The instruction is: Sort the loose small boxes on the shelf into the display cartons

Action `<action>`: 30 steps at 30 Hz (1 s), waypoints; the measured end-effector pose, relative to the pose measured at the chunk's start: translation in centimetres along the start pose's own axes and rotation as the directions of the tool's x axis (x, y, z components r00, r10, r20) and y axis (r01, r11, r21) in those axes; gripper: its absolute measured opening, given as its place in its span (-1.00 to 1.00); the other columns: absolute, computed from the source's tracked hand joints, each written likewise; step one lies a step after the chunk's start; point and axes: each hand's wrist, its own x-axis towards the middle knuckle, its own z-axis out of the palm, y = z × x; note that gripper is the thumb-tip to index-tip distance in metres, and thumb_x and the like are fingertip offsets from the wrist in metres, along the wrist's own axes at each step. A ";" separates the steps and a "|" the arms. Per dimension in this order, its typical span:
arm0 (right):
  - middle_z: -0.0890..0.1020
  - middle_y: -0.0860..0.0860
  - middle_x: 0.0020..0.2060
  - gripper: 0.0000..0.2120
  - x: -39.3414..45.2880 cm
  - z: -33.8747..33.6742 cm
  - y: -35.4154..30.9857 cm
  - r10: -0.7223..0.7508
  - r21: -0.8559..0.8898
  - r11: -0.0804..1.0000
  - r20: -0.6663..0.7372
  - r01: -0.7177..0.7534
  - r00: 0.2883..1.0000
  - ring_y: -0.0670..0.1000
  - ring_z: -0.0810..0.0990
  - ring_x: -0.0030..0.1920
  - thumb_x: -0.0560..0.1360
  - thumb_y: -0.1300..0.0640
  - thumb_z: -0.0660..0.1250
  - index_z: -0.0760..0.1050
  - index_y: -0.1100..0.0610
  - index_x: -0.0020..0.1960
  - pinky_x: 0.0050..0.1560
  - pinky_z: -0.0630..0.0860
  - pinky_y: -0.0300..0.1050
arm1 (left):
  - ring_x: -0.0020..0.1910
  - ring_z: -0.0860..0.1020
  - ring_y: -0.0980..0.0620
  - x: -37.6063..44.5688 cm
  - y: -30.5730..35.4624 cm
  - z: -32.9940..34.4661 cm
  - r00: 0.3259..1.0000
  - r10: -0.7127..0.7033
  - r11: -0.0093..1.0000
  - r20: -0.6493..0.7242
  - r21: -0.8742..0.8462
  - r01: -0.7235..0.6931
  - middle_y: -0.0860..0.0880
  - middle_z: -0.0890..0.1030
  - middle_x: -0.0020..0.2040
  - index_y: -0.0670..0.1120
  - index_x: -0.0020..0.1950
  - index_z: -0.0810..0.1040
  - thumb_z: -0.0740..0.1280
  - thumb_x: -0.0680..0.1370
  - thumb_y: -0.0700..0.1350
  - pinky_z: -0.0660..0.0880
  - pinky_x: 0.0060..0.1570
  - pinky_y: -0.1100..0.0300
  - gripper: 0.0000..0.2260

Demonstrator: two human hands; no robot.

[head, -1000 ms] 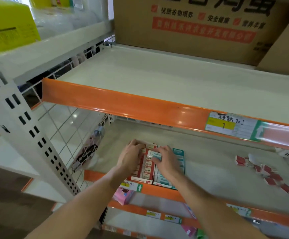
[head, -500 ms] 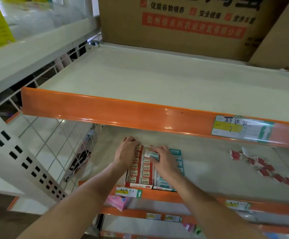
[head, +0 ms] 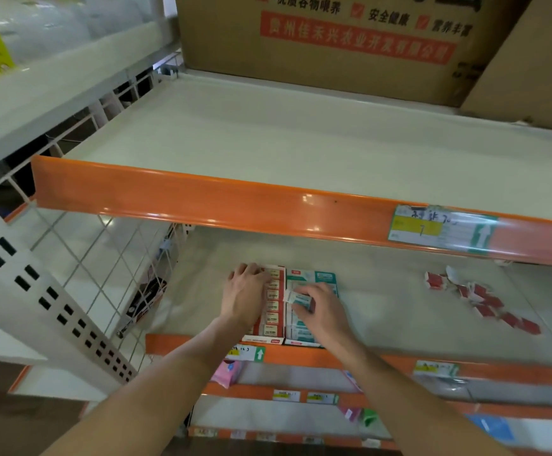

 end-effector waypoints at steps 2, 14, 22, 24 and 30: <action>0.49 -0.14 0.16 -0.68 -0.7 -0.1 0.4 0.007 0.007 1.000 0.002 -0.007 1.000 -0.15 0.50 0.02 0.53 0.02 0.41 0.55 0.00 0.27 0.00 0.36 -0.40 | 0.30 0.37 -0.04 -0.4 1.1 0.4 1.000 0.030 0.999 0.009 -0.033 -0.030 0.03 0.52 0.28 0.08 0.23 0.59 0.23 0.58 -0.09 0.30 0.27 0.05 -0.73; 0.57 -0.16 -0.08 -0.76 -4.2 -2.7 4.7 0.002 -0.026 1.000 -0.097 -0.005 0.995 -0.13 0.50 -0.15 0.43 0.11 0.51 0.63 0.03 0.09 -0.12 0.42 -0.31 | 0.22 0.40 -0.03 -2.1 5.7 2.8 0.992 0.122 0.985 0.014 -0.123 -0.119 0.01 0.50 0.20 0.05 0.19 0.57 0.30 0.57 0.00 0.38 0.21 0.06 -0.79; 0.56 -0.12 -0.01 -0.80 -4.8 -3.2 5.5 -0.007 -0.074 0.997 -0.051 0.003 0.999 -0.18 0.50 -0.11 0.41 0.18 0.53 0.63 0.03 0.01 -0.08 0.40 -0.49 | 0.25 0.36 -0.01 -2.2 6.5 2.9 0.995 0.091 0.990 0.031 -0.109 -0.087 0.03 0.47 0.27 0.06 0.27 0.54 0.26 0.60 -0.01 0.33 0.24 0.09 -0.75; 0.49 -0.12 0.03 -0.76 -4.6 -3.2 5.4 0.020 -0.056 0.998 -0.069 -0.024 0.997 -0.22 0.46 -0.15 0.41 0.19 0.53 0.59 0.06 0.05 -0.14 0.37 -0.55 | 0.26 0.36 0.00 -2.1 6.5 2.8 0.996 0.088 0.990 0.030 -0.117 -0.084 0.03 0.47 0.27 0.06 0.26 0.54 0.26 0.60 -0.02 0.33 0.25 0.09 -0.75; 0.45 -0.12 0.08 -0.68 -4.6 -3.3 5.5 0.052 -0.040 0.998 -0.047 -0.054 0.998 -0.30 0.42 -0.17 0.45 0.11 0.51 0.52 0.05 0.16 -0.17 0.36 -0.57 | 0.24 0.43 0.06 -2.8 5.9 2.4 0.999 0.021 0.958 0.038 -0.286 -0.010 0.08 0.50 0.27 0.03 0.24 0.57 0.32 0.56 -0.17 0.48 0.19 0.15 -0.73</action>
